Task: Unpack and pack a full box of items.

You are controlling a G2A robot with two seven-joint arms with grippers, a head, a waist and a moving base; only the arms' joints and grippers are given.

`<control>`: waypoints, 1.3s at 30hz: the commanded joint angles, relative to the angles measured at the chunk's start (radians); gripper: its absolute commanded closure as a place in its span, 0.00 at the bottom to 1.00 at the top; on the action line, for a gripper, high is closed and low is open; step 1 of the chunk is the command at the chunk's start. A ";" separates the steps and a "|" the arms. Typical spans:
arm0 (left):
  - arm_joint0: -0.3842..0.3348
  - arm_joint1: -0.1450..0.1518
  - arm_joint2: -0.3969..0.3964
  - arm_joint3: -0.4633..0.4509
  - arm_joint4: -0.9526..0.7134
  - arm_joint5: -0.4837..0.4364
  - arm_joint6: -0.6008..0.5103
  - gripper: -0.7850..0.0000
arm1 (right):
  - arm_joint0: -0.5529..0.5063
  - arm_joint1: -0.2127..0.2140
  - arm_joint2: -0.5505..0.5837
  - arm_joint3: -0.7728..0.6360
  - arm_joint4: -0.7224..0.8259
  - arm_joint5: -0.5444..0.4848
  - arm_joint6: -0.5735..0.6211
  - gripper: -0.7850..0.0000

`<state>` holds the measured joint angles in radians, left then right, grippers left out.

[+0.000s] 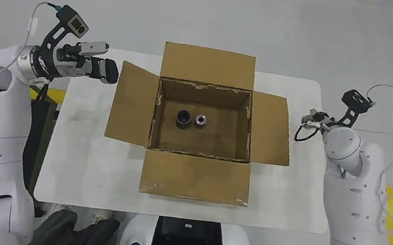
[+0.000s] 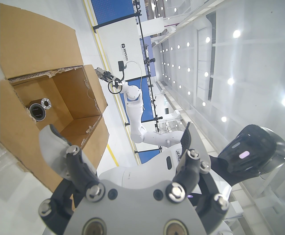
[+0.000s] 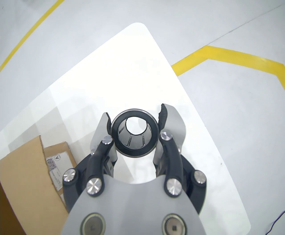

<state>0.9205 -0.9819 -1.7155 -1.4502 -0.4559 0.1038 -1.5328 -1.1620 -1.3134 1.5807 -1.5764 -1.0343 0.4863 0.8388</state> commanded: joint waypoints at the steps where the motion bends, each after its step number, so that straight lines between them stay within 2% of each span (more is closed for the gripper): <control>1: 0.000 0.000 0.000 0.000 0.000 0.000 0.000 0.00 | 0.005 0.000 -0.002 0.020 0.001 0.002 -0.006 1.00; 34: 0.000 0.000 0.000 0.000 0.000 0.000 0.000 0.00 | 0.054 -0.006 -0.063 0.216 -0.011 0.047 -0.059 1.00; 35: 0.000 0.000 0.000 0.000 0.000 0.000 0.000 0.00 | 0.055 -0.006 -0.065 0.219 -0.011 0.048 -0.059 0.97; 38: 0.000 0.000 0.000 0.000 0.000 0.000 0.000 0.00 | 0.054 -0.006 -0.067 0.222 -0.009 0.051 -0.060 0.63; 39: 0.000 0.000 0.000 0.000 0.000 0.000 0.000 0.00 | 0.054 -0.006 -0.067 0.222 -0.008 0.051 -0.060 0.55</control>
<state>0.9205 -0.9819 -1.7155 -1.4502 -0.4559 0.1038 -1.5328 -1.1077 -1.3193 1.5136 -1.3546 -1.0432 0.5368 0.7784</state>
